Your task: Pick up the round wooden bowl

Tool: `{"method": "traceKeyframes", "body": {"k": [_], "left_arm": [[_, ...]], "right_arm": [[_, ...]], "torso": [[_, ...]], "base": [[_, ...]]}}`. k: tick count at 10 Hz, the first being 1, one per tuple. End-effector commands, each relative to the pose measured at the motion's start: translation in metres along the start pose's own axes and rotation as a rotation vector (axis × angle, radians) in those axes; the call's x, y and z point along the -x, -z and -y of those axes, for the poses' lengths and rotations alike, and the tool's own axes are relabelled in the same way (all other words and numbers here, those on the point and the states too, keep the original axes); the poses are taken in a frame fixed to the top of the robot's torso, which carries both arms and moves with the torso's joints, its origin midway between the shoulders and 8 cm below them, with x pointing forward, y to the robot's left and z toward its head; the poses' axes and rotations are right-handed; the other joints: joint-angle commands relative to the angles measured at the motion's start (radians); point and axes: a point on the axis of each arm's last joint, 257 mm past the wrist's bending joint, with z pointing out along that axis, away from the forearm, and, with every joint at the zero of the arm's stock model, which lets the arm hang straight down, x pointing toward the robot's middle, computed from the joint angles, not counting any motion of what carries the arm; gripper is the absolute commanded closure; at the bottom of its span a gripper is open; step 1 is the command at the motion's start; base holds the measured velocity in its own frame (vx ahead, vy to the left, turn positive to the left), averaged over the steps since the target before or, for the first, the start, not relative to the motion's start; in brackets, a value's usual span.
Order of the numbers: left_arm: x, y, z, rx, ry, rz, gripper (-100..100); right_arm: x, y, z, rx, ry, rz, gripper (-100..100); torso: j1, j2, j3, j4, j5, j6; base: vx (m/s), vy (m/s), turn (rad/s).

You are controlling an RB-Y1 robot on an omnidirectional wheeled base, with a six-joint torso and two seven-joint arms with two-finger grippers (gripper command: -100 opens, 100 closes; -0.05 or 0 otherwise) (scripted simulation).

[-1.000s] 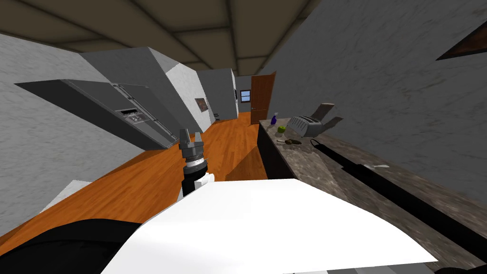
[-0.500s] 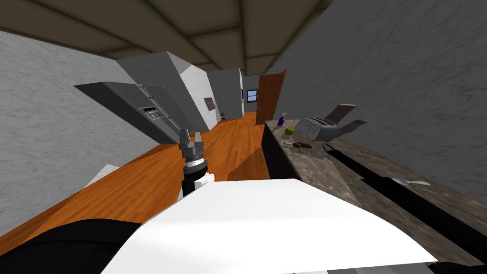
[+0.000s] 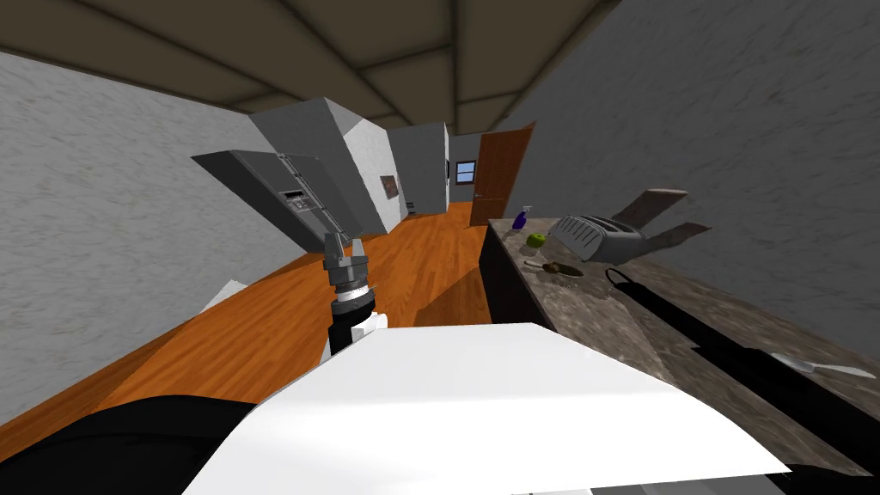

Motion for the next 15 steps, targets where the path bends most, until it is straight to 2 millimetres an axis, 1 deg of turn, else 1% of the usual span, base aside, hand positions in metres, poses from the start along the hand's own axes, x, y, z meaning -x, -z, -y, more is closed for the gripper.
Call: {"method": "traceKeyframes", "body": {"k": [1, 2, 5, 6, 7, 9, 10, 11, 12, 13, 14, 15], "left_arm": [[0.000, 0.000, 0.000, 0.000, 0.000, 0.000, 0], [0.000, 0.000, 0.000, 0.000, 0.000, 0.000, 0], [0.000, 0.000, 0.000, 0.000, 0.000, 0.000, 0], [0.000, 0.000, 0.000, 0.000, 0.000, 0.000, 0], [0.000, 0.000, 0.000, 0.000, 0.000, 0.000, 0], [0.000, 0.000, 0.000, 0.000, 0.000, 0.000, 0], [0.000, 0.000, 0.000, 0.000, 0.000, 0.000, 0], [0.000, 0.000, 0.000, 0.000, 0.000, 0.000, 0], [0.000, 0.000, 0.000, 0.000, 0.000, 0.000, 0], [0.000, 0.000, 0.000, 0.000, 0.000, 0.000, 0], [0.000, 0.000, 0.000, 0.000, 0.000, 0.000, 0], [0.000, 0.000, 0.000, 0.000, 0.000, 0.000, 0]], "right_arm": [[-0.018, -0.004, 0.001, 0.015, -0.039, -0.010, -100], [-0.024, -0.004, 0.004, 0.020, -0.051, -0.015, -100], [-0.033, -0.001, 0.041, -0.039, -0.049, -0.030, -100], [-0.057, -0.012, 0.014, 0.024, -0.092, -0.049, -100], [-0.060, -0.016, 0.012, 0.036, -0.094, -0.043, -100], [-0.087, -0.015, 0.016, 0.040, -0.145, -0.059, -100], [-0.094, -0.012, 0.033, 0.008, -0.146, -0.068, -100], [-0.098, -0.011, 0.045, -0.017, -0.146, -0.075, -100], [-0.116, -0.022, 0.009, 0.058, -0.182, -0.082, -100], [-0.122, -0.026, 0.001, 0.072, -0.187, -0.079, -100], [-0.135, -0.026, -0.008, 0.093, -0.218, -0.082, -100], [-0.146, -0.024, -0.009, 0.099, -0.239, -0.087, -100]], "torso": [[0.000, 0.000, 0.000, 0.000, 0.000, 0.000], [-0.001, 0.000, 0.000, 0.000, 0.000, 0.002], [-0.002, 0.002, 0.001, 0.000, 0.000, 0.001], [-0.002, 0.002, 0.001, 0.000, 0.000, 0.001], [-0.001, 0.001, 0.001, 0.000, -0.001, 0.000], [-0.001, 0.000, 0.000, 0.000, 0.000, 0.002], [-0.001, 0.001, 0.001, 0.000, 0.000, 0.002], [-0.001, 0.002, 0.001, 0.000, 0.000, 0.002], [-0.002, 0.002, 0.001, 0.000, 0.000, 0.001], [-0.001, 0.001, 0.001, 0.001, -0.001, 0.000], [-0.001, 0.000, 0.000, 0.000, 0.000, 0.000], [-0.001, 0.000, 0.000, 0.000, 0.000, 0.002]], "base": [[0.015, 0.015, 0.120], [0.007, -0.001, -0.042], [0.000, -0.001, -0.008], [0.013, 0.037, 0.403], [0.025, 0.043, 0.456], [0.017, 0.009, 0.027], [0.000, 0.003, -0.034], [0.000, 0.000, 0.000], [0.016, 0.037, 0.370], [0.029, 0.042, 0.457], [0.021, 0.012, 0.129], [0.009, 0.001, -0.045]]}}
